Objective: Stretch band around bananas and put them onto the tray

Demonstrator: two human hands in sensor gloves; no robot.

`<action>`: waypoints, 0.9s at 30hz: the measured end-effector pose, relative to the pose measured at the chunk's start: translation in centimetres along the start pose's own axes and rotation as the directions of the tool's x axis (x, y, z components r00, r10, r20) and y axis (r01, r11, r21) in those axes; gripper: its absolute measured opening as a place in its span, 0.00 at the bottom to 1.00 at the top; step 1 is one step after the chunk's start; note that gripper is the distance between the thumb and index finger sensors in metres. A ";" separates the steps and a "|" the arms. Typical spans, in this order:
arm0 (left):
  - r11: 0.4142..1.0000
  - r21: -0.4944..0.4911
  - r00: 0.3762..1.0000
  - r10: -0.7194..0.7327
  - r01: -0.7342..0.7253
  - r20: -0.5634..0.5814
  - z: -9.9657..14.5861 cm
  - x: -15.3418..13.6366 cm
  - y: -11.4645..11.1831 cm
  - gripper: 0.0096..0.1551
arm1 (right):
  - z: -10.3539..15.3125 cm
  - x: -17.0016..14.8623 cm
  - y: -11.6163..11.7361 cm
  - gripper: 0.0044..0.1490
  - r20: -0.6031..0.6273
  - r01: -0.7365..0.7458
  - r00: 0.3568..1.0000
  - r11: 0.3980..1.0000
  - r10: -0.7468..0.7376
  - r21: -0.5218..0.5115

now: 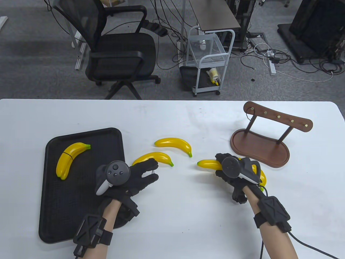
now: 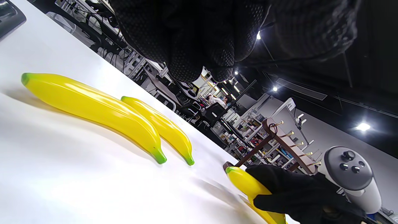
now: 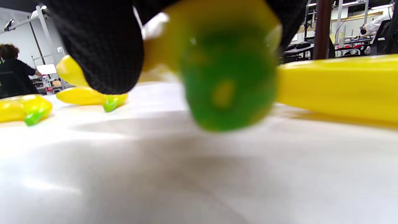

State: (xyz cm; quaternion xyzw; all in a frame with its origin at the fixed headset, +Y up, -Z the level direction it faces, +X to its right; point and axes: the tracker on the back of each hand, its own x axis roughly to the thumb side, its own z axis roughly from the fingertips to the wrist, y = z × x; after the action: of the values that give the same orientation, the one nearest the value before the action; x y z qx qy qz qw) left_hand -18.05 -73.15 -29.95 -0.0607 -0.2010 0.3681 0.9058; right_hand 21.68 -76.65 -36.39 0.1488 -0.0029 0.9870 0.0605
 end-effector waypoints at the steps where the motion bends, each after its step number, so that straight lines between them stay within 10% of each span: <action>1: 1.000 -0.001 1.000 0.000 0.000 0.000 0.0 0.0 0.0 0.40 | 0.2 -0.5 -0.4 0.45 -0.006 0.009 1.000 1.000 -0.009 -0.019; 27: 1.000 -0.008 1.000 -0.001 0.001 0.002 -0.1 0.0 -0.2 0.40 | 3.8 -10.0 -2.9 0.45 -0.258 0.064 0.961 0.990 -0.095 -0.127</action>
State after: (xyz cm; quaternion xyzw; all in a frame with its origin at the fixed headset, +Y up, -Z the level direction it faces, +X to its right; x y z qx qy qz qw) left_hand -17.85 -73.29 -29.95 -0.0637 -0.2036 0.3669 0.9055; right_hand 32.57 -75.03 -35.74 0.0123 -0.0469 0.9929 0.1088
